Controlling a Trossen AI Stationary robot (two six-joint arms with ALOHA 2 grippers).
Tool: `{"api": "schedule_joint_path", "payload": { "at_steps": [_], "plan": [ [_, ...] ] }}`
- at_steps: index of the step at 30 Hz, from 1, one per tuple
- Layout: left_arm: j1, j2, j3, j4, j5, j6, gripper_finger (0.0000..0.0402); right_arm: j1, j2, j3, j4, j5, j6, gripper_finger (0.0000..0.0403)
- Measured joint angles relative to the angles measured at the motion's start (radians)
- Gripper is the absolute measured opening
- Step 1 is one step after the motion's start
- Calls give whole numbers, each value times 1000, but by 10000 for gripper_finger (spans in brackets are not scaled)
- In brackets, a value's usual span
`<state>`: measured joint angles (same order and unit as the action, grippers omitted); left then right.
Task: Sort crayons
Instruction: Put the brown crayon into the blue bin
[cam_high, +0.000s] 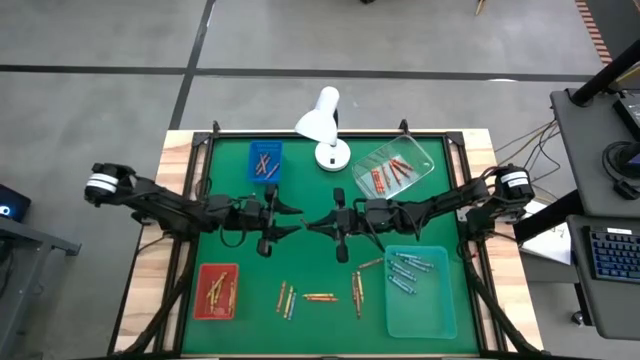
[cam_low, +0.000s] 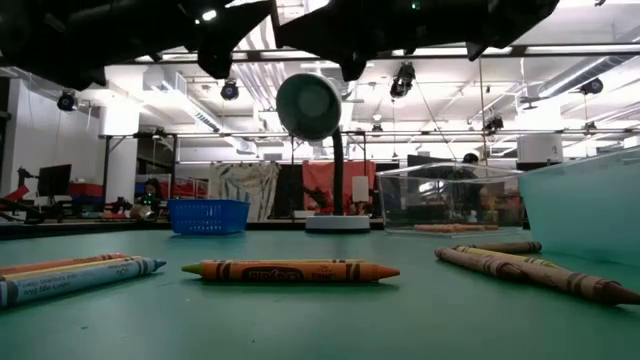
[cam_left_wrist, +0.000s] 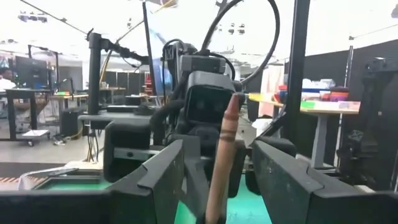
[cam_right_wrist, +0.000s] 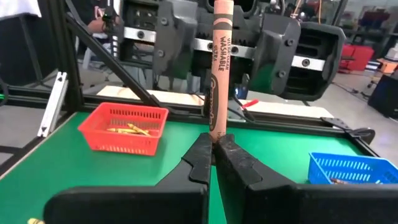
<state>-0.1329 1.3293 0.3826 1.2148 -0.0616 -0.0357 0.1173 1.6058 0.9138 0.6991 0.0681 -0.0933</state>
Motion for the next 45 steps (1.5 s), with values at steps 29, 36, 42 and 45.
{"api": "schedule_joint_path", "payload": {
  "at_steps": [29,36,42,45],
  "plan": [
    [10,59,69,-79,-18,38,12,-6,-41,29,-108,110,42,121],
    [72,-174,116,-709,-309,7,4,-7,-106,154,-542,317,94,166],
    [260,-290,223,-1281,-480,-107,3,-7,-110,241,-756,379,121,173],
    [389,-297,248,-1397,-478,-139,3,-7,-111,245,-760,379,120,171]
  ]
}}
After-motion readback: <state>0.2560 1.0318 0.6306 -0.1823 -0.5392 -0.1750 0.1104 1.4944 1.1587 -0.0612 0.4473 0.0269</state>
